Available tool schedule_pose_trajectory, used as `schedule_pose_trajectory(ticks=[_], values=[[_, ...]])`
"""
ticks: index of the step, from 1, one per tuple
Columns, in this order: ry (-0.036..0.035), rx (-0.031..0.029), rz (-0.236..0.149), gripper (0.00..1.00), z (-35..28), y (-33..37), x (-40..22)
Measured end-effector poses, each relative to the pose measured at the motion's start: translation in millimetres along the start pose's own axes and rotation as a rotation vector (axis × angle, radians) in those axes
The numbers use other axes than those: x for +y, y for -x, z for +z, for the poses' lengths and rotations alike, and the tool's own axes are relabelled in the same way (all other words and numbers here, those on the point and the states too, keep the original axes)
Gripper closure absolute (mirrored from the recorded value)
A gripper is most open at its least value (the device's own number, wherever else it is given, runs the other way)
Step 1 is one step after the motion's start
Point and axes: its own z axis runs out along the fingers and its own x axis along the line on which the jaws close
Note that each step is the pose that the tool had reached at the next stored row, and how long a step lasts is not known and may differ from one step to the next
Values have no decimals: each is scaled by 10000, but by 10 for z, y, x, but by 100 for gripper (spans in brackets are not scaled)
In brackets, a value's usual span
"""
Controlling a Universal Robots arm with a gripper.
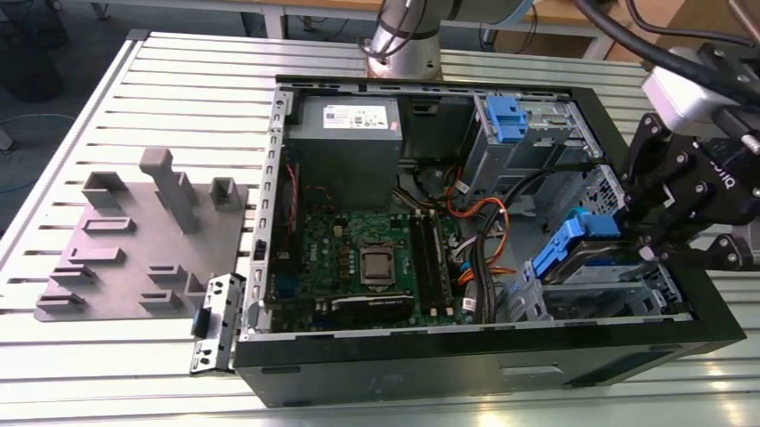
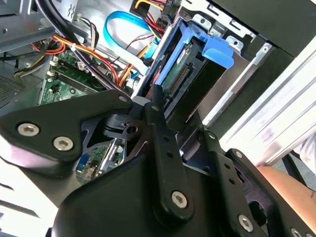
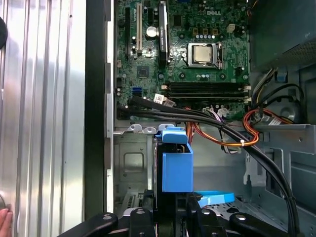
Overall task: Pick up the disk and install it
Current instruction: 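Insert the disk into the insertion slot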
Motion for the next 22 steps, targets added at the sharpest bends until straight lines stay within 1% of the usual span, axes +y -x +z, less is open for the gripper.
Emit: schedule_pose_trajectory(ticks=[16,22], values=[[0,1,1,65,285,-14,-15],[0,5,1,65,291,-15,-16]])
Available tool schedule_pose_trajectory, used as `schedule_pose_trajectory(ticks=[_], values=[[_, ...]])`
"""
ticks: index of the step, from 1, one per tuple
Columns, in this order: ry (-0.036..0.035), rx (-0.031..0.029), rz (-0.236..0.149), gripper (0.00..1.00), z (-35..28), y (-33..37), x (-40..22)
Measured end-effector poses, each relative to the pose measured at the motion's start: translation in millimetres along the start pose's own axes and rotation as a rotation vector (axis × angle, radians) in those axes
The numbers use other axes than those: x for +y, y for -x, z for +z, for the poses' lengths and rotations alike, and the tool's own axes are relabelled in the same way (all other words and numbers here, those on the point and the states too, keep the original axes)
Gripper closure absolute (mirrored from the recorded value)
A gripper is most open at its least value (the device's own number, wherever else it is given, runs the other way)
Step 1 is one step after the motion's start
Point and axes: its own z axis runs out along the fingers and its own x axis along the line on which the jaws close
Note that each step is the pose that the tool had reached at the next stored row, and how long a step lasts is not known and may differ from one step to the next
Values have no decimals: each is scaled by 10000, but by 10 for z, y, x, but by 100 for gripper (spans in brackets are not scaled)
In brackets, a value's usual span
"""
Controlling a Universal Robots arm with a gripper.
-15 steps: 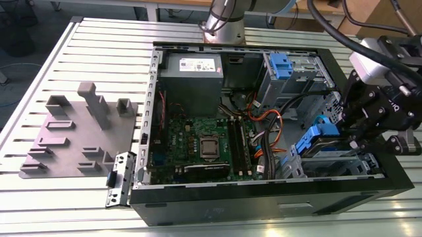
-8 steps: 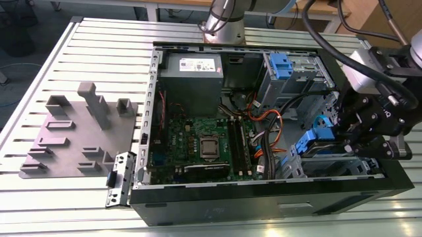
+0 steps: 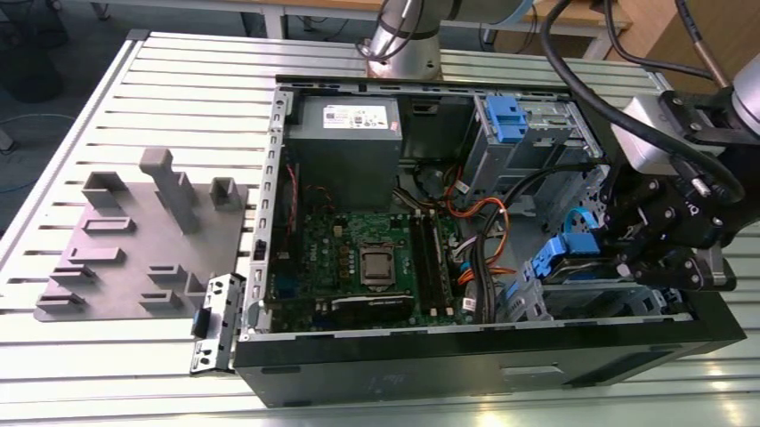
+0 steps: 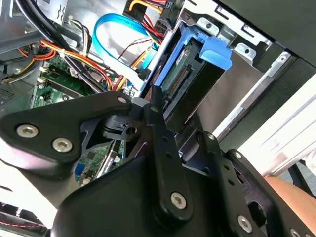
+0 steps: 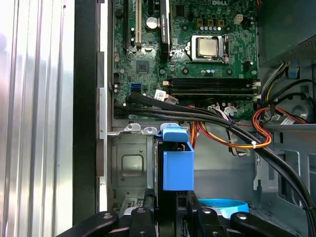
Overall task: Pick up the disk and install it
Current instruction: 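Insert the disk into the insertion slot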
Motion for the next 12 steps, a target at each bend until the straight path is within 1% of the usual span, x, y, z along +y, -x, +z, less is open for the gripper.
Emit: schedule_pose_trajectory(ticks=[3,11,12], values=[[0,-3,0,65,21,-1,-1],[-1,-2,1,64,22,-1,-1],[0,-2,0,58,22,-1,-1]])
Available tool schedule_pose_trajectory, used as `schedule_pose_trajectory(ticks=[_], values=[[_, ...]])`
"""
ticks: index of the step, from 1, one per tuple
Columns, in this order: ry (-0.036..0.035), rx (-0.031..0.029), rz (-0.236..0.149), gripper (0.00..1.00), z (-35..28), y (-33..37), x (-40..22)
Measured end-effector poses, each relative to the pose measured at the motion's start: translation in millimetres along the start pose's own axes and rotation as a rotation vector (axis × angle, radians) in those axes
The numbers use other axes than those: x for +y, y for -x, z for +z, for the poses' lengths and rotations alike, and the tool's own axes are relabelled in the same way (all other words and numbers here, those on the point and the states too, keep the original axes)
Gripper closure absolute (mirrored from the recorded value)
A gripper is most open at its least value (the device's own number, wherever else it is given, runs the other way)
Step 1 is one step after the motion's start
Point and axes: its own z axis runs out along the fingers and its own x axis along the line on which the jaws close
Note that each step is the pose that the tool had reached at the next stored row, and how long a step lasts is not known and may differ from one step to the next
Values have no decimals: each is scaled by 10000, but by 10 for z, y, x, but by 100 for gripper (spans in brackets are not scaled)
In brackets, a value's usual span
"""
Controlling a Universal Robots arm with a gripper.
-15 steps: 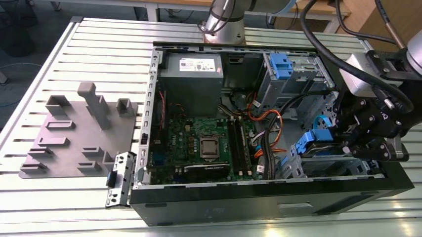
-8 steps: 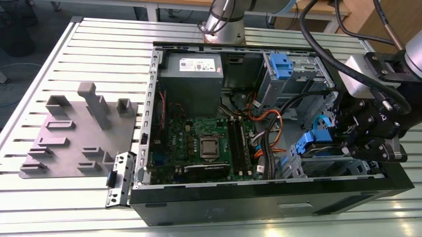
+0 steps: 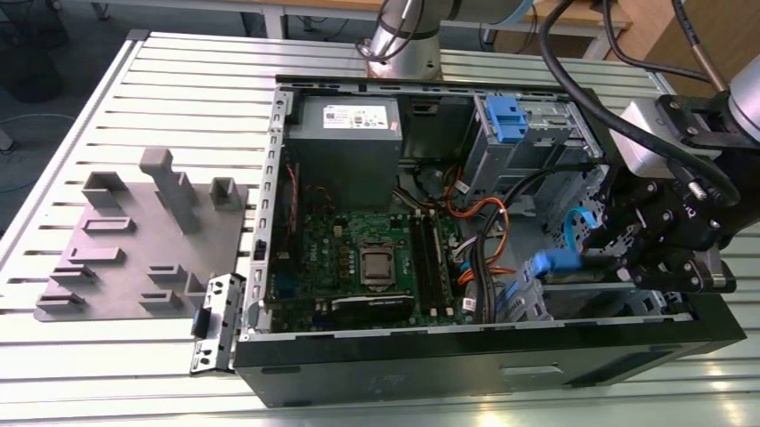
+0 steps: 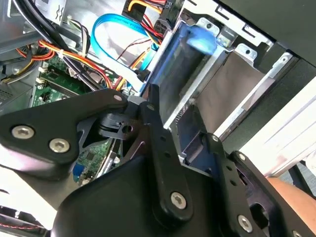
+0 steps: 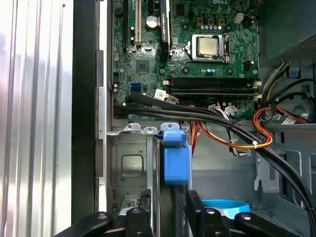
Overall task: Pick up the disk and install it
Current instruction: 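Insert the disk into the insertion slot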
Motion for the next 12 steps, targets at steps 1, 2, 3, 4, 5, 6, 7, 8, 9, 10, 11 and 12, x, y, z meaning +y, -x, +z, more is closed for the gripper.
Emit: schedule_pose_trajectory(ticks=[1,2,3,4,5,6,7,8,9,10,11,12], values=[[0,1,-1,58,0,0,0],[0,0,0,58,0,0,0],[0,0,-1,58,0,0,0],[0,1,0,58,0,0,0],[-3,-1,-1,58,0,0,1],[-35,-8,-3,58,2,0,5],[-86,-14,-7,58,5,0,8],[-131,-14,-9,58,6,0,12],[-158,-13,-11,58,6,-1,14],[-161,-13,-12,58,6,-1,14],[-161,-12,-12,58,6,-1,14],[-162,-13,-12,58,6,0,14]])
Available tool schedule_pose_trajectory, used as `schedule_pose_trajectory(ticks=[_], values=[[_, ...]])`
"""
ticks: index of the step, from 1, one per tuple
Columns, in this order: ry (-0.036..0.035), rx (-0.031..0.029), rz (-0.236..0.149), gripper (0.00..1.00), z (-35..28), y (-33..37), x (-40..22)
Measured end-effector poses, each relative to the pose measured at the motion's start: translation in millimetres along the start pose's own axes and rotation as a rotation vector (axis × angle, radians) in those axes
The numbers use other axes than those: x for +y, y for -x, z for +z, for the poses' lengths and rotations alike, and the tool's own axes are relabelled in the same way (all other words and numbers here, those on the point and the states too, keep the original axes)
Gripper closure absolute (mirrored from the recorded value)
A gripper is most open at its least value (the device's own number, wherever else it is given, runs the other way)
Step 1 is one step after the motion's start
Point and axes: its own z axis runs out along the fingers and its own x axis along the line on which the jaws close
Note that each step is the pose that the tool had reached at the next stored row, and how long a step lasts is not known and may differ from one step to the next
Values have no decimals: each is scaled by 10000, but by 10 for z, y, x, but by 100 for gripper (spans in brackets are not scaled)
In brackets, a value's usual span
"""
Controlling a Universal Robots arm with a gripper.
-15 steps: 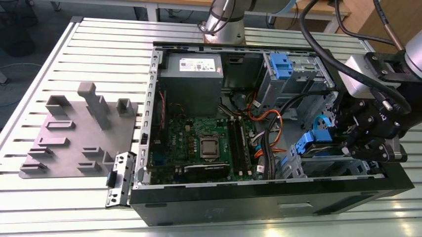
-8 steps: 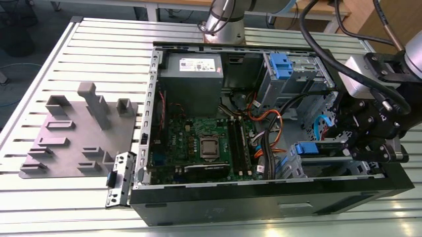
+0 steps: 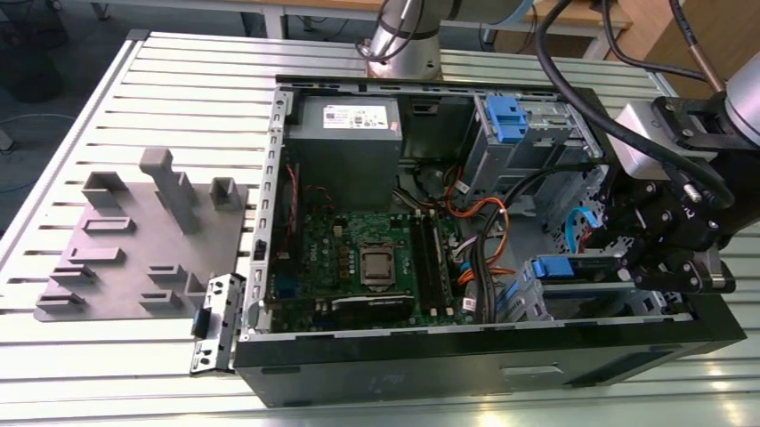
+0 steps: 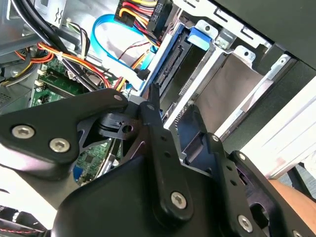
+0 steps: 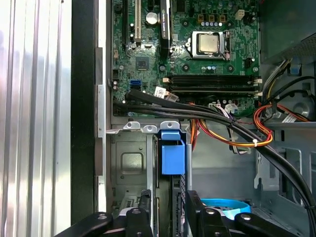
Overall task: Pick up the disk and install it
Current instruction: 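Insert the disk into the insertion slot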
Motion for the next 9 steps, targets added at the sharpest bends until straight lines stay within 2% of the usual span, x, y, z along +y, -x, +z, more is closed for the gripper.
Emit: schedule_pose_trajectory(ticks=[7,9], values=[[0,0,1,58,-49,2,3],[-10,-21,0,58,-49,2,3]])
